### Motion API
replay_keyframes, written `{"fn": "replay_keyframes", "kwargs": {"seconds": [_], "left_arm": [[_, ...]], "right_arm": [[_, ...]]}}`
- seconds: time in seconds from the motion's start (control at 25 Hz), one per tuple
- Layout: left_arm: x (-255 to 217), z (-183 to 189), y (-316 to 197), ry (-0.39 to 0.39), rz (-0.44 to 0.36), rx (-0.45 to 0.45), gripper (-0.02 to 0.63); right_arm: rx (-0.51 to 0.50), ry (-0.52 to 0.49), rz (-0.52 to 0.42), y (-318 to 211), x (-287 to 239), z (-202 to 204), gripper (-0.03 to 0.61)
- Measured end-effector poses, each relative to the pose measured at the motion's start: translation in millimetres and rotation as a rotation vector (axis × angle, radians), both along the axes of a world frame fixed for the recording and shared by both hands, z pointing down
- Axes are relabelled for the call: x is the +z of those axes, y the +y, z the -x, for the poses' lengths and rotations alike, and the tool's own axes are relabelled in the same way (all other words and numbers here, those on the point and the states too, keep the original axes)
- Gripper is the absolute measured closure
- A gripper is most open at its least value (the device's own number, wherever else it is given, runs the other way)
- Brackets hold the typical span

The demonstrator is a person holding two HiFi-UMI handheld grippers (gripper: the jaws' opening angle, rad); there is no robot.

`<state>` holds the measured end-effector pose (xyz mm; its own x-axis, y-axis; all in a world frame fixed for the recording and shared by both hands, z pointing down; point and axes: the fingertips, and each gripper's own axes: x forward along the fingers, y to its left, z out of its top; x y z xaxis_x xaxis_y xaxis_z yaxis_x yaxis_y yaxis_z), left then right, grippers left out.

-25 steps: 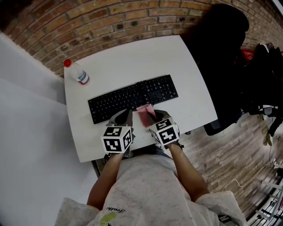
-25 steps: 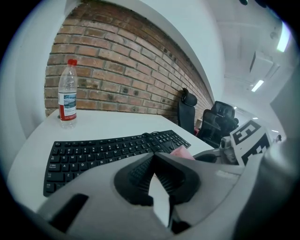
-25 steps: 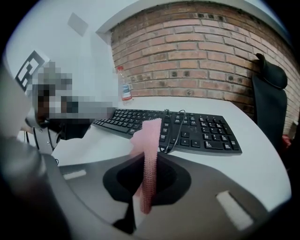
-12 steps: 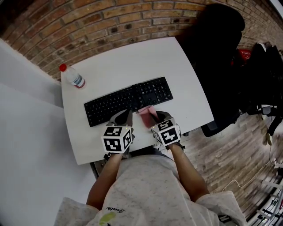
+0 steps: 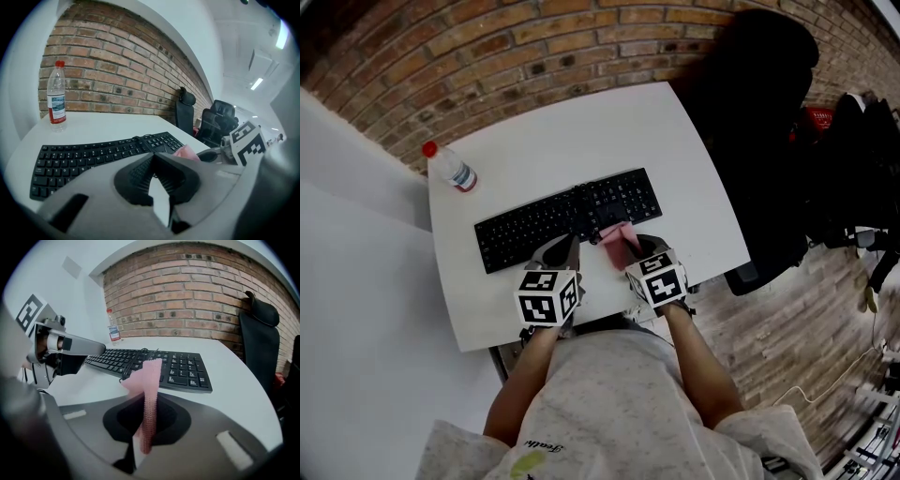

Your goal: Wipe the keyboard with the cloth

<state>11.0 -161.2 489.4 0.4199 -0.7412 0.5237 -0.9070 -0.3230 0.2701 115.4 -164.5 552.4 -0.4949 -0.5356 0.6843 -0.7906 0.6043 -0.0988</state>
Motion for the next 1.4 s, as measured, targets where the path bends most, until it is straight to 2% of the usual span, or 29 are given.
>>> {"fn": "replay_keyframes", "kwargs": {"seconds": [0.72, 1.4], "left_arm": [[3.6, -30.3, -12.4, -0.012, 0.007, 0.018, 0.617], [4.6, -71.6, -24.2, -0.001, 0.0, 0.067, 0.617]], "right_arm": [[0.03, -0.008, -0.002, -17.6, 2.0, -37.6, 0.554], [0.115, 0.004, -0.008, -28.5, 1.0, -93.9, 0.554]]}}
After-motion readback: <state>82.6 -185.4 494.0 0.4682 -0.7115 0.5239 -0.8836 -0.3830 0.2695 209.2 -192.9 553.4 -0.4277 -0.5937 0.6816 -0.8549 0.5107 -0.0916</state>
